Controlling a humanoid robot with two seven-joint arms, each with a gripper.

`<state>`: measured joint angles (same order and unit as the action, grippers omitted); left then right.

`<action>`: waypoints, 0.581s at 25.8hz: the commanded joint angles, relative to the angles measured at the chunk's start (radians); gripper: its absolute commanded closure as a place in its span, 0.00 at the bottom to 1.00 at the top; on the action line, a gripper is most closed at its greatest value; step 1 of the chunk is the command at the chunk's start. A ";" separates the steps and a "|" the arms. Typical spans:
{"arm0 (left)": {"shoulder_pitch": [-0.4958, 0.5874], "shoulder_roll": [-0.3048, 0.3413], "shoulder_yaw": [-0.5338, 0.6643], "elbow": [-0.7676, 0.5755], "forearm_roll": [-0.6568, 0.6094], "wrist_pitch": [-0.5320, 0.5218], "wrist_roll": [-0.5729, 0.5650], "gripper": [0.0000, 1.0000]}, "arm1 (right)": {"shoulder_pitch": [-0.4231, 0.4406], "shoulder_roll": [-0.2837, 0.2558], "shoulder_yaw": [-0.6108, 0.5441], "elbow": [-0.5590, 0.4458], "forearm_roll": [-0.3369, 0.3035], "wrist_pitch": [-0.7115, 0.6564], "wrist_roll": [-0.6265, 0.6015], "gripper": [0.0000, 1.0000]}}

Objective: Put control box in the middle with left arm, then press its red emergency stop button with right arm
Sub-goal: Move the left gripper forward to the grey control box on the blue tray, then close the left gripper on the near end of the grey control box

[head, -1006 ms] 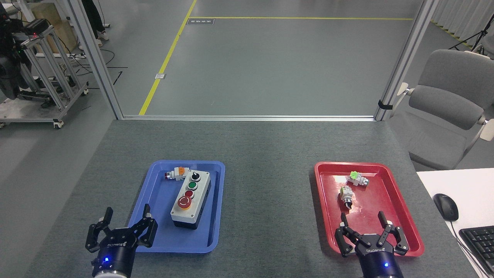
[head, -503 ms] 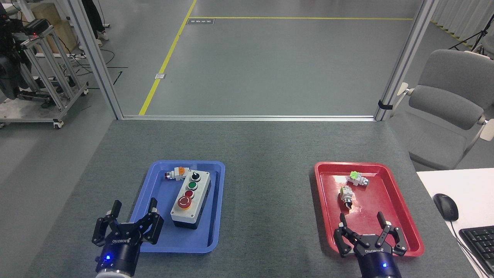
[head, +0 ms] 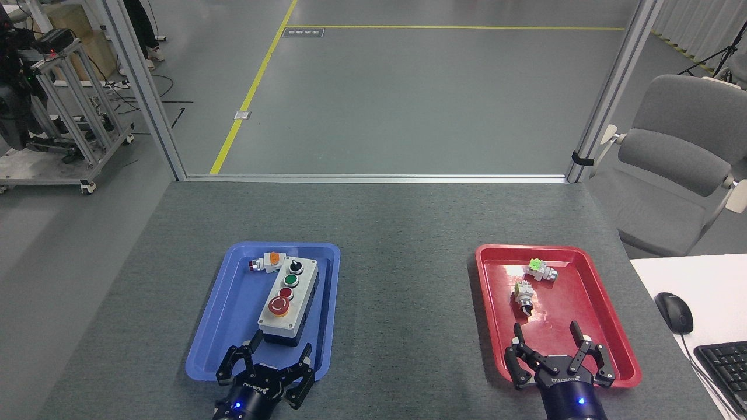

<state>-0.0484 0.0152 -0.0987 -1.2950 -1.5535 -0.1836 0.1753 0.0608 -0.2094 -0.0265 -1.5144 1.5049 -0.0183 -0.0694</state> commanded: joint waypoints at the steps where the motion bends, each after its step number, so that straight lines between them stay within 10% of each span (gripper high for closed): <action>1: -0.082 -0.008 -0.006 0.126 -0.017 0.039 -0.003 0.01 | 0.001 -0.002 0.000 0.000 0.000 0.000 0.002 0.01; 15: -0.163 0.000 -0.003 0.270 -0.011 0.110 -0.003 0.01 | 0.001 -0.007 0.000 0.002 0.000 0.000 0.000 0.01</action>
<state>-0.2061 0.0147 -0.1027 -1.0402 -1.5649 -0.0814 0.1715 0.0613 -0.2163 -0.0261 -1.5127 1.5048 -0.0183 -0.0630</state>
